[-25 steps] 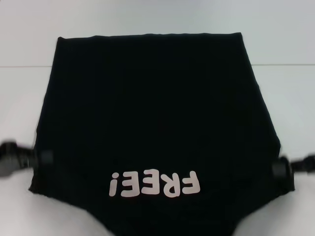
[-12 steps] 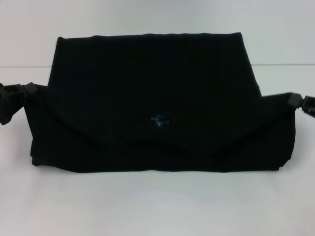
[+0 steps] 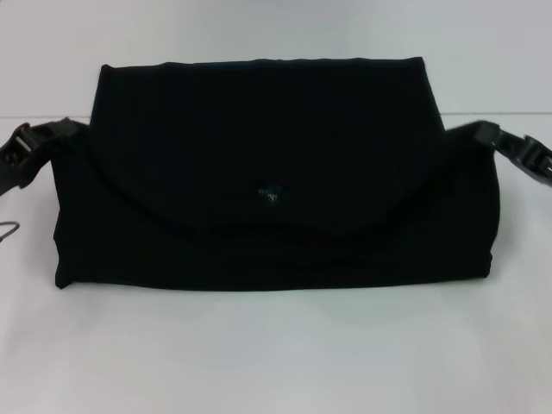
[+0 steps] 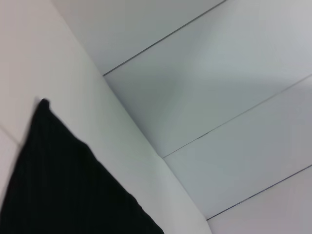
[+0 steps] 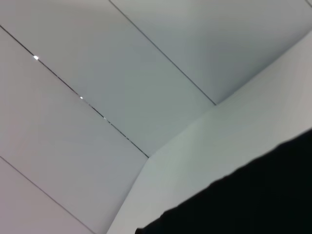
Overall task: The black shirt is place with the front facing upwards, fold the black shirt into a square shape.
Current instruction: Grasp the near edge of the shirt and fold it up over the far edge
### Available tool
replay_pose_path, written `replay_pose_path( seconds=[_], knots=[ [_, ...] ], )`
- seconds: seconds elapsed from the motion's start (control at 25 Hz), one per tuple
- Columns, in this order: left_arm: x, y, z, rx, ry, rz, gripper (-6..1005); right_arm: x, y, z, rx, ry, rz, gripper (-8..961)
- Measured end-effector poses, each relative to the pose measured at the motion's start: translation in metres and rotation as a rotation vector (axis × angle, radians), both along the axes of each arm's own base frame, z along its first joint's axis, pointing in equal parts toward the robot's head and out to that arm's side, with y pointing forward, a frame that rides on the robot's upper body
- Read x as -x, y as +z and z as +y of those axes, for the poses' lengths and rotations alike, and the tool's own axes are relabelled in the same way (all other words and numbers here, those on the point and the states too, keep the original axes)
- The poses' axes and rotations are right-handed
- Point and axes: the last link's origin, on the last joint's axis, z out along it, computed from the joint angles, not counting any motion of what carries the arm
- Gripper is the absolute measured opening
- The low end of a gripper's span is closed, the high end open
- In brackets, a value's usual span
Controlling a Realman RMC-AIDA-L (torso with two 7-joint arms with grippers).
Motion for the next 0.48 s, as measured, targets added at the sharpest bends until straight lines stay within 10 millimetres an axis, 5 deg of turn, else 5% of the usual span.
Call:
replay_pose_path(
  seconds=[0.48],
  knots=[
    [-0.003, -0.015, 0.031, -0.017, 0.063, 0.215, 33, 0.012, -0.018, 0.031, -0.052, -0.041, -0.148, 82]
  ],
)
